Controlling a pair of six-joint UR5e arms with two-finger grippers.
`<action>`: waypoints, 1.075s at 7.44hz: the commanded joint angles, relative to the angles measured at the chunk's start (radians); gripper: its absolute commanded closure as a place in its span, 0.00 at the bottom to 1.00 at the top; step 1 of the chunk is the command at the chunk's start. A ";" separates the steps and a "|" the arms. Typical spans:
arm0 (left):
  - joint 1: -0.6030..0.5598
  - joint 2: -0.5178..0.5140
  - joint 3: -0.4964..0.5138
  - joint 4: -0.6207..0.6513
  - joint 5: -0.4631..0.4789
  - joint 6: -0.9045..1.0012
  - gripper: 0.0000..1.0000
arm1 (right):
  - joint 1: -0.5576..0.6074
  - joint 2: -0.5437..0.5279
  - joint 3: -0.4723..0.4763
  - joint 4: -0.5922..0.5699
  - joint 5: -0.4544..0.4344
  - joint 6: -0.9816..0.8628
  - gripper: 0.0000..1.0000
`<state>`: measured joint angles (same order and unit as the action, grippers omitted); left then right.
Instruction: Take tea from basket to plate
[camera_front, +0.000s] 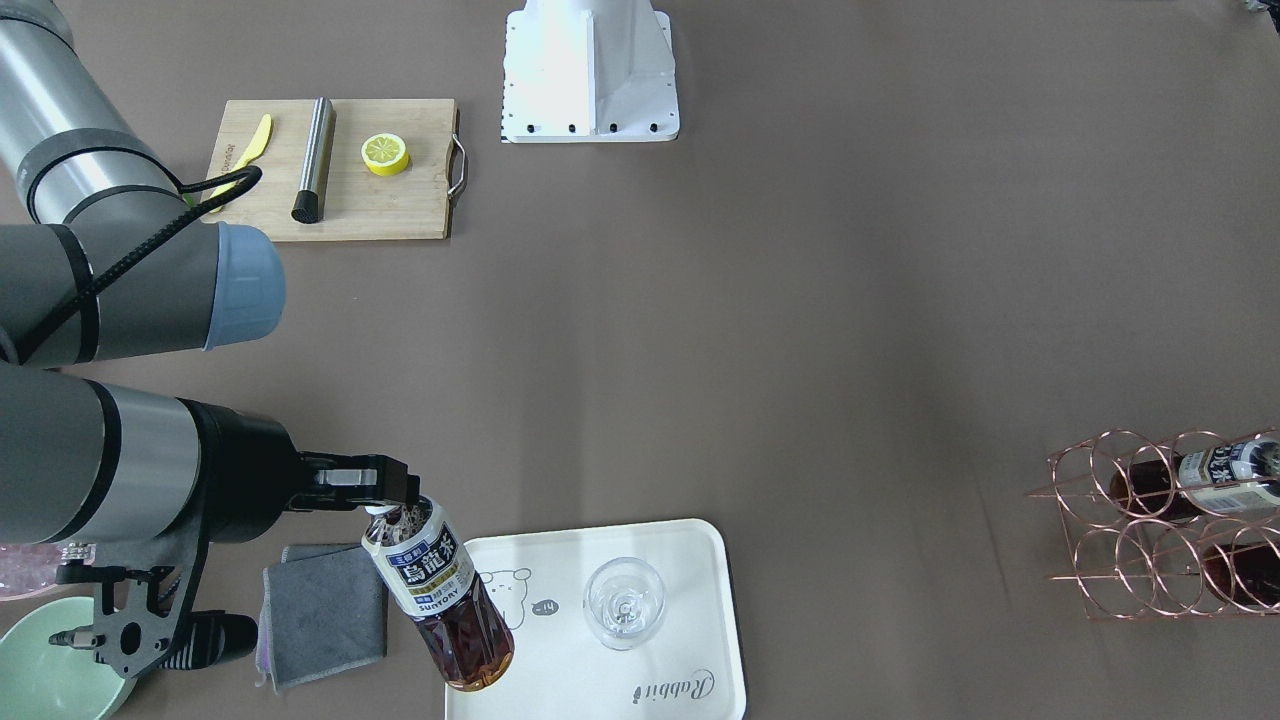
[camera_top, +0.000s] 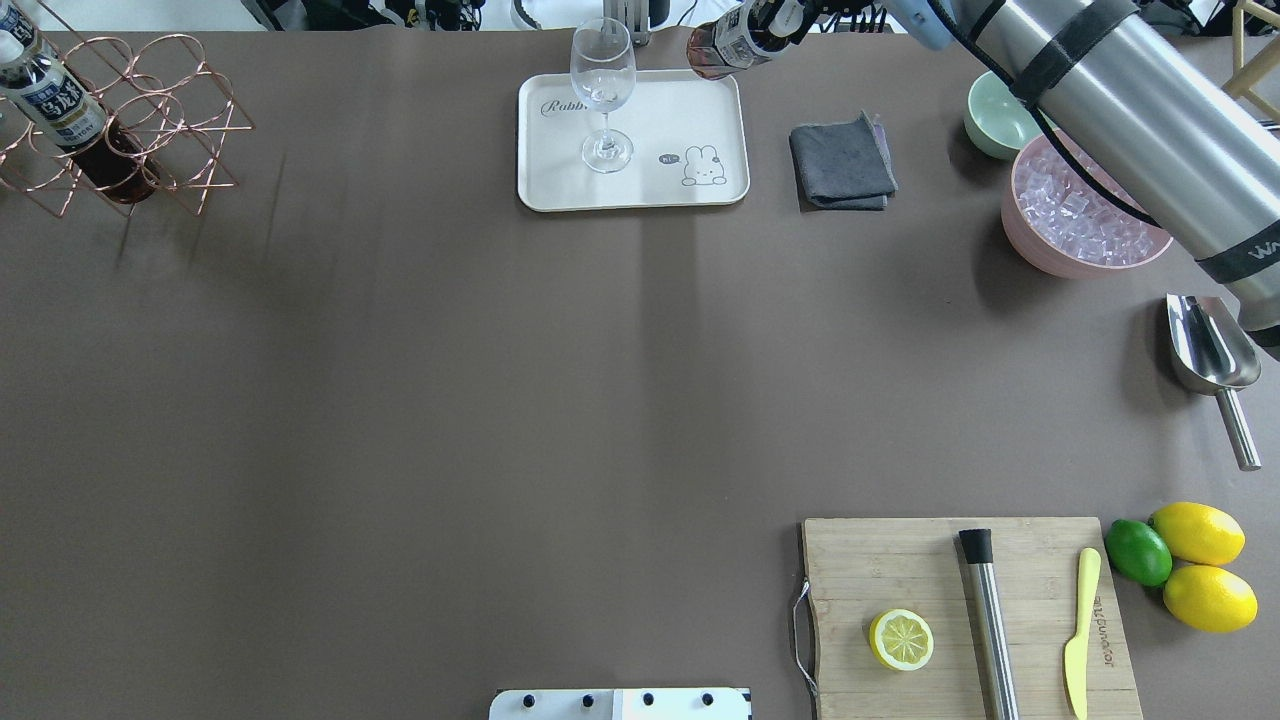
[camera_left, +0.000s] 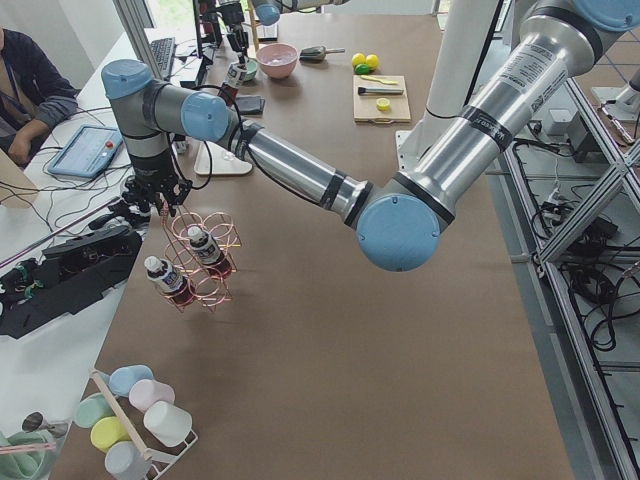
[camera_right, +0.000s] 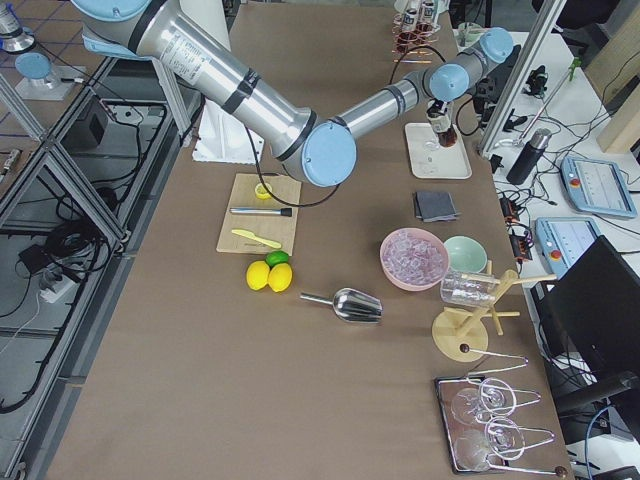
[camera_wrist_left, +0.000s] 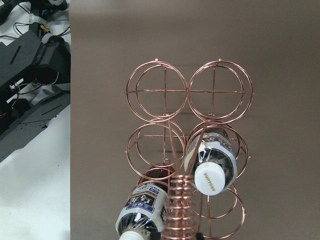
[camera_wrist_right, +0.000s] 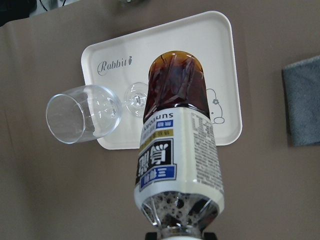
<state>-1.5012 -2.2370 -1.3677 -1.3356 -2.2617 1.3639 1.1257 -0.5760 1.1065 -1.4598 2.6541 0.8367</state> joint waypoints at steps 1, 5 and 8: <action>0.002 -0.001 0.044 -0.043 0.001 0.024 1.00 | -0.029 0.002 0.003 0.003 -0.138 -0.160 1.00; 0.002 0.000 0.056 -0.063 0.001 0.026 1.00 | -0.021 -0.002 0.000 0.012 -0.141 -0.176 1.00; 0.006 0.011 0.056 -0.065 0.001 0.024 1.00 | -0.038 0.001 0.001 0.038 -0.192 -0.175 1.00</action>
<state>-1.4985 -2.2359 -1.3117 -1.3990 -2.2606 1.3897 1.0963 -0.5762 1.1072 -1.4456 2.4860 0.6622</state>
